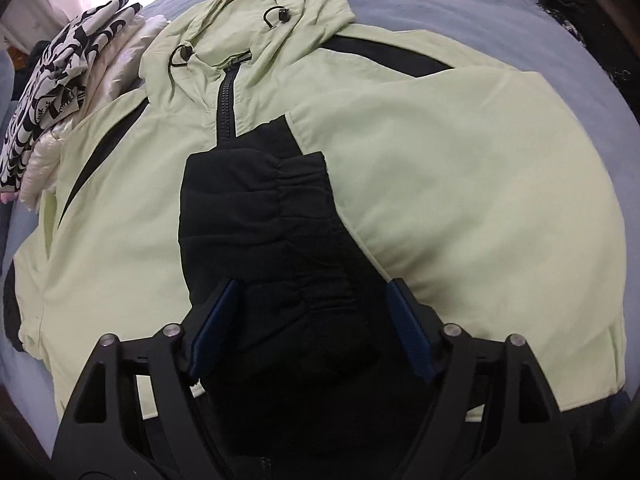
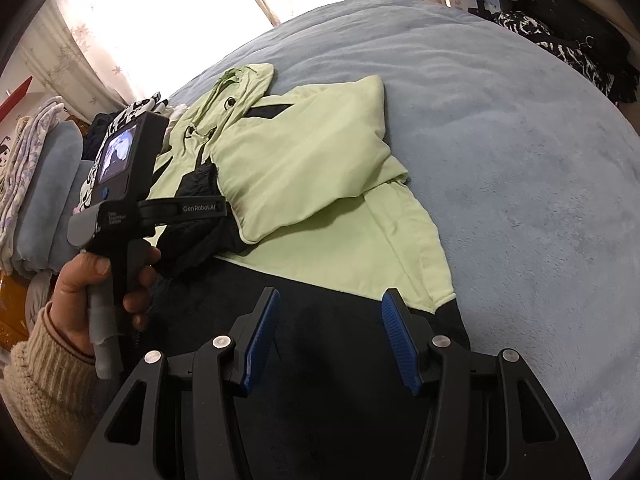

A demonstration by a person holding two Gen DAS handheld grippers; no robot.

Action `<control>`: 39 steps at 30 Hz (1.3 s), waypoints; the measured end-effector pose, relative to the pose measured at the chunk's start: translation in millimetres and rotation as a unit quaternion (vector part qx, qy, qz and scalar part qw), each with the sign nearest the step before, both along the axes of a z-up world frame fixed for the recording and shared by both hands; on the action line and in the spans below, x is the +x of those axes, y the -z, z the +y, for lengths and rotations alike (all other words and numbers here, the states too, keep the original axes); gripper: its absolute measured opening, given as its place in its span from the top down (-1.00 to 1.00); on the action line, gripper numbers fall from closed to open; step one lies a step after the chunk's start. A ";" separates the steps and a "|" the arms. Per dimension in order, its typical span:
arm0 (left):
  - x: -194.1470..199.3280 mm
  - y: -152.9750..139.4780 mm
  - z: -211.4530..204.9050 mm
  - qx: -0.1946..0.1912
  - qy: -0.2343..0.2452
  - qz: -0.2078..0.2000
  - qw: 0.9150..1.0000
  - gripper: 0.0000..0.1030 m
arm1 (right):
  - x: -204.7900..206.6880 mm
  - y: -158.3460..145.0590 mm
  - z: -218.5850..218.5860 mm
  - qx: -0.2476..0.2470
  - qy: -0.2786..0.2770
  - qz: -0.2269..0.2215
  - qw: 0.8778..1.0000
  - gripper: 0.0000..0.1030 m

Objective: Fold large clothes

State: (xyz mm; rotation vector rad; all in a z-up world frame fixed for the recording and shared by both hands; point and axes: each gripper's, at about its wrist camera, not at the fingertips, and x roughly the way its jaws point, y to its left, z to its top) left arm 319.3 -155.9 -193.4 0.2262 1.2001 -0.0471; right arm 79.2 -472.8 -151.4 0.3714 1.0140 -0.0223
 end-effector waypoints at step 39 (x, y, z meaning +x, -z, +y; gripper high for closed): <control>-13.2 -27.7 244.1 -0.307 -0.149 -0.046 0.939 0.00 | 207.2 -8.7 -61.4 0.022 0.025 0.016 0.999 -0.57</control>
